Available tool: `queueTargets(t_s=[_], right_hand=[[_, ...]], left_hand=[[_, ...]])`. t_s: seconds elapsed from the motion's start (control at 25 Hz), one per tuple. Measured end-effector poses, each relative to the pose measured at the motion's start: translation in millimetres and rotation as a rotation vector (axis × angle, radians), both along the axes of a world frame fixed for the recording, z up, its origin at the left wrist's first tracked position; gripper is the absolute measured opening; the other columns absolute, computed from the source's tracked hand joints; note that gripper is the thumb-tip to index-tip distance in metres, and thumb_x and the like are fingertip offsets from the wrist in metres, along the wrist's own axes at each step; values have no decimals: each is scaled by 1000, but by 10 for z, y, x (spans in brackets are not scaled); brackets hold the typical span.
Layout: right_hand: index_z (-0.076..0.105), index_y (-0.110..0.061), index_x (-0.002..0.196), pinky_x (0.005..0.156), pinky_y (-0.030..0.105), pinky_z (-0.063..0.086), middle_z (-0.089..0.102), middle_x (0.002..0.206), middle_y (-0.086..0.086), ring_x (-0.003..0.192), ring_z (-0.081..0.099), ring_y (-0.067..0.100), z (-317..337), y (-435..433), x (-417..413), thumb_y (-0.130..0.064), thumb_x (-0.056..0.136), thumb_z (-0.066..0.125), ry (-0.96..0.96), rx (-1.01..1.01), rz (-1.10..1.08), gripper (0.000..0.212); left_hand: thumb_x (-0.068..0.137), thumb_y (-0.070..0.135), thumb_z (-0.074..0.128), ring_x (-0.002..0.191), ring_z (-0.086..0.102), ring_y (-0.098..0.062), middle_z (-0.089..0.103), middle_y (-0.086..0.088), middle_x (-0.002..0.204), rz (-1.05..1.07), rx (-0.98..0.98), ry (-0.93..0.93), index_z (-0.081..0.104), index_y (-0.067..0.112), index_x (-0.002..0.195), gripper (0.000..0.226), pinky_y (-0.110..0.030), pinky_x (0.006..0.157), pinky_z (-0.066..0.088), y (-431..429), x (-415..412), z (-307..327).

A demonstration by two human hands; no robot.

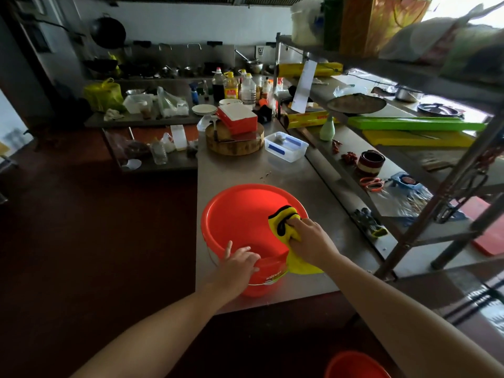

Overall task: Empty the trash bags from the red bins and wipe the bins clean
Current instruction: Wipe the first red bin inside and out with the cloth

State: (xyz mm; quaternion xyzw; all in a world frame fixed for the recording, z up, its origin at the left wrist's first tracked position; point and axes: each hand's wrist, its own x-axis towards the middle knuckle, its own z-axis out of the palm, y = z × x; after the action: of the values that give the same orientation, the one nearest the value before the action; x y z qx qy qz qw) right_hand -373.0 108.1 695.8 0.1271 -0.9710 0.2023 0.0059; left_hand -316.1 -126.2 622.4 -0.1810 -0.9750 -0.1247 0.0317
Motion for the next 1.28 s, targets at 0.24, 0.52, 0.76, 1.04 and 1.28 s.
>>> queueTargets(t_s=[0.24, 0.52, 0.76, 1.04, 1.28], right_hand=[[49, -31, 139, 89, 43, 48, 53, 119, 5, 110, 50, 34, 244, 2, 125, -26, 89, 61, 138, -30, -46, 51], [49, -29, 141, 92, 42, 46, 52, 125, 3, 117, 48, 32, 181, -168, 202, -29, 93, 61, 131, 46, -51, 49], [42, -38, 146, 95, 43, 45, 47, 131, 1, 118, 46, 31, -76, -417, 57, -38, 95, 57, 47, 115, -28, 53], [43, -38, 143, 87, 41, 47, 50, 120, 2, 111, 49, 32, -175, -553, -123, -39, 94, 57, -37, 129, -17, 51], [49, -33, 141, 87, 42, 48, 52, 116, 3, 104, 50, 30, -110, -526, -100, -31, 91, 61, 54, 72, 72, 51]], left_hand=[[107, 28, 42, 150, 22, -11, 43, -1, 153, 136, 133, 2, 50, 21, 140, 35, -55, 118, -15, 100, -361, 616], [107, 35, 44, 128, 54, -27, 62, -7, 133, 217, 412, -174, 57, 15, 134, 37, -45, 114, 31, -170, -780, 892], [107, 33, 43, 131, 53, -27, 57, -12, 141, 153, 486, -143, 49, 10, 144, 43, -28, 102, 37, -368, -806, 605], [57, 86, 66, 144, -25, -36, -40, -14, 156, -102, -168, -37, -24, 43, 153, 138, -51, 115, -8, -677, -665, 212], [77, 63, 74, 153, -9, -34, -28, -12, 161, -40, -132, -91, -17, 33, 157, 125, -45, 123, 16, -859, -697, 173]])
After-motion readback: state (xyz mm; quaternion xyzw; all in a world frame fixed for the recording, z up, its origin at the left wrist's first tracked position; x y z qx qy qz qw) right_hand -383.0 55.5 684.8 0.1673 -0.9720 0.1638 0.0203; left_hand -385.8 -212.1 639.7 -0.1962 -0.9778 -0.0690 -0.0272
